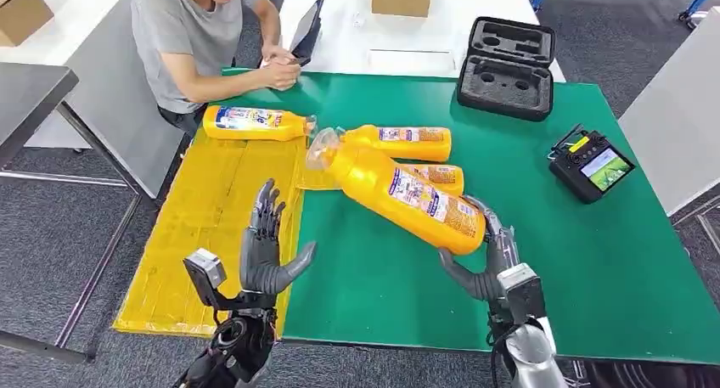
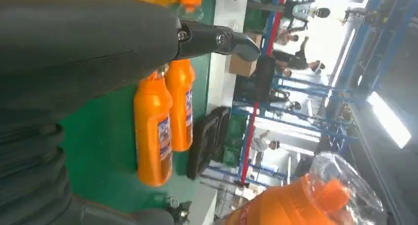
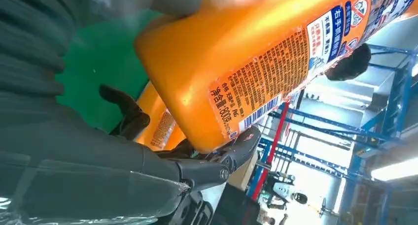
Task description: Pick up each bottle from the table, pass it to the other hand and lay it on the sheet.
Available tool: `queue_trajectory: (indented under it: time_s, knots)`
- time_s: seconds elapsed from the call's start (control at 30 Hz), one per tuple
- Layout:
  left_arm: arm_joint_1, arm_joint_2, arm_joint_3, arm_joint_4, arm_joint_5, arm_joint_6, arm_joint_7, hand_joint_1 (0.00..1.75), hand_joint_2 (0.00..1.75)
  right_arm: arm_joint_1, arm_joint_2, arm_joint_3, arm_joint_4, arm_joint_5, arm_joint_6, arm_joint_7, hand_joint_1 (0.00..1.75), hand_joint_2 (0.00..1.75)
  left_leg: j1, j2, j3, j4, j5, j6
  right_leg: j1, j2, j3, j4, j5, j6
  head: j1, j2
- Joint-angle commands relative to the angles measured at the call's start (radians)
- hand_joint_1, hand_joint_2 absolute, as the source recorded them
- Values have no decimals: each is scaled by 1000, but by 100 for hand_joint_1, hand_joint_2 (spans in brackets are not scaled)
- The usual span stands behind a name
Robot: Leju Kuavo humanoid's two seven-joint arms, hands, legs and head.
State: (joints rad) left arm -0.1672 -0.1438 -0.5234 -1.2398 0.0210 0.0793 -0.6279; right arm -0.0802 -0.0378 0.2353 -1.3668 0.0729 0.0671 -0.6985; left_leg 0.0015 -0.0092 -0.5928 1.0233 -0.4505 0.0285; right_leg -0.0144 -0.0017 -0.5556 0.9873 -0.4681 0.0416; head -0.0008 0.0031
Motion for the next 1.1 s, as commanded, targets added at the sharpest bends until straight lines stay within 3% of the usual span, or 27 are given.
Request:
queue_trajectory:
  time_s: [0.03, 0.2, 1.1]
  knots:
    - [-13, -10, 27, 109, 30, -183, -70, 0, 175, -61, -9, 91, 49, -8, 20, 0, 175, 175, 1, 4, 3, -1, -1, -1, 1, 3, 2, -2, 1, -2, 0, 0]
    - [-20, -27, 61, 170, 56, -321, -70, 0, 175, -78, 7, 139, 72, 2, 12, 0, 175, 175, 1, 4, 4, -2, 0, -2, 1, 3, 3, -2, 1, -2, 0, 0]
    - [-17, -50, 68, 165, 30, -343, -70, 0, 175, -114, 31, 299, 220, 8, 19, 0, 175, 175, 1, 3, 2, -1, 0, -1, 1, 3, 2, -1, 1, -2, 0, 0]
